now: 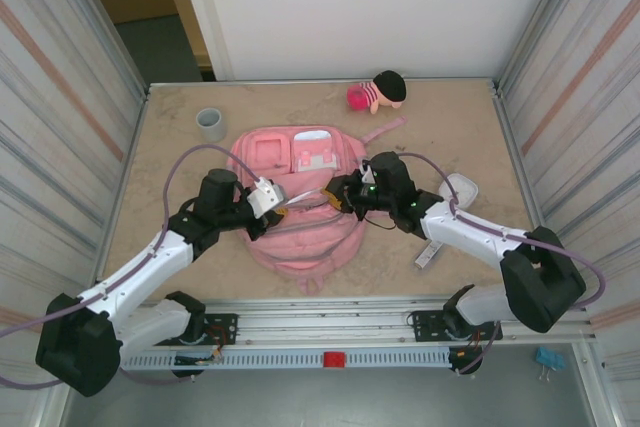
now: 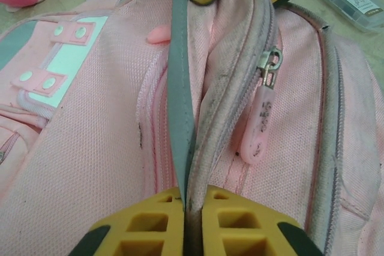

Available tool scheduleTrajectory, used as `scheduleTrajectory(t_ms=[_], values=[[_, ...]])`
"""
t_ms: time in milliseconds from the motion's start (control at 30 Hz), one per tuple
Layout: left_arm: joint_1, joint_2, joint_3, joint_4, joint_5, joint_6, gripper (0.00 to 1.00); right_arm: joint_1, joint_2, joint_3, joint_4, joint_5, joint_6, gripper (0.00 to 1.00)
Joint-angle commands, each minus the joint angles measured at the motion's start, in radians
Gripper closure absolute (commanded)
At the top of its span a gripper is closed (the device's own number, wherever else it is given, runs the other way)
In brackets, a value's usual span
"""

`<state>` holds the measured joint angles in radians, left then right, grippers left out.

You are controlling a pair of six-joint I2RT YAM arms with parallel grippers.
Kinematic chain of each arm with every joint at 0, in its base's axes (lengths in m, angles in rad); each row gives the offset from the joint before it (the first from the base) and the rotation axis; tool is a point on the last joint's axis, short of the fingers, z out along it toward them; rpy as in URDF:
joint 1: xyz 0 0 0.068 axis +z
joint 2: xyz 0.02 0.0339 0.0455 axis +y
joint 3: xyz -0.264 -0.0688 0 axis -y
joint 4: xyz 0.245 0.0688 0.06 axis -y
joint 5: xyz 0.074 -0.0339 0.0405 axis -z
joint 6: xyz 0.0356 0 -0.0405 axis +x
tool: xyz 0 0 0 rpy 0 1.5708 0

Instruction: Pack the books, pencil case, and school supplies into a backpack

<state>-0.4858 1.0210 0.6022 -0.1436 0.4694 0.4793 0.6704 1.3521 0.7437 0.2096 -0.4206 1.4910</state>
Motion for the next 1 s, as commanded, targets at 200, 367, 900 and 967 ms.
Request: scheduleTrajectory(t_ms=[200, 367, 900, 967], values=[[-0.054, -0.102, 0.143, -0.149, 0.08, -0.33, 0.52, 0.021, 0.014, 0.041, 0.054, -0.012, -0.009, 0.99], [-0.068, -0.196, 0.128, -0.163, 0.014, -0.768, 0.43, 0.026, 0.031, 0.053, 0.052, -0.027, -0.015, 0.99], [-0.119, -0.175, -0.004, -0.128, -0.029, -1.185, 0.36, 0.058, 0.045, 0.082, 0.019, -0.028, -0.038, 1.0], [-0.134, -0.15, 0.002, -0.122, -0.042, -1.171, 0.35, 0.062, 0.057, 0.086, 0.031, -0.036, -0.035, 1.0]])
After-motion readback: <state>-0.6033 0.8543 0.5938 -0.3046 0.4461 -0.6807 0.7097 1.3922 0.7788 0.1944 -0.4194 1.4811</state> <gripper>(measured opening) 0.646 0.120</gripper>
